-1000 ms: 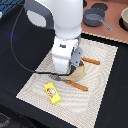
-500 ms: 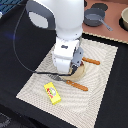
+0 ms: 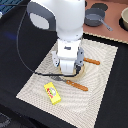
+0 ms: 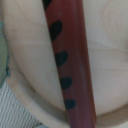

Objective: Interact with the objects in diverse but meaningful ways.

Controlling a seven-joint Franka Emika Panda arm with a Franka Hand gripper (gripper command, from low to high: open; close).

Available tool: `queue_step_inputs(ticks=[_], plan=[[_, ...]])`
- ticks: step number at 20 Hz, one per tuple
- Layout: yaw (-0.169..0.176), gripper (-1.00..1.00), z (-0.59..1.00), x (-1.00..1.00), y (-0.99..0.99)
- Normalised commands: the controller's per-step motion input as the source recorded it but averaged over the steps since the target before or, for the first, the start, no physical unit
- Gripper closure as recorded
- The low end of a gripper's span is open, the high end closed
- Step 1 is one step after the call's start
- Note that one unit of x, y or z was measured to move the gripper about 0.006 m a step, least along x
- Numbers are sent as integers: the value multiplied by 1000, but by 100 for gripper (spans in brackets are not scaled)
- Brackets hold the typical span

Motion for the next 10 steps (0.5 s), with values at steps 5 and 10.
queue_step_inputs(ticks=[5,10], plan=[[0,100,0,263,-125],[0,100,-1,239,-99]])
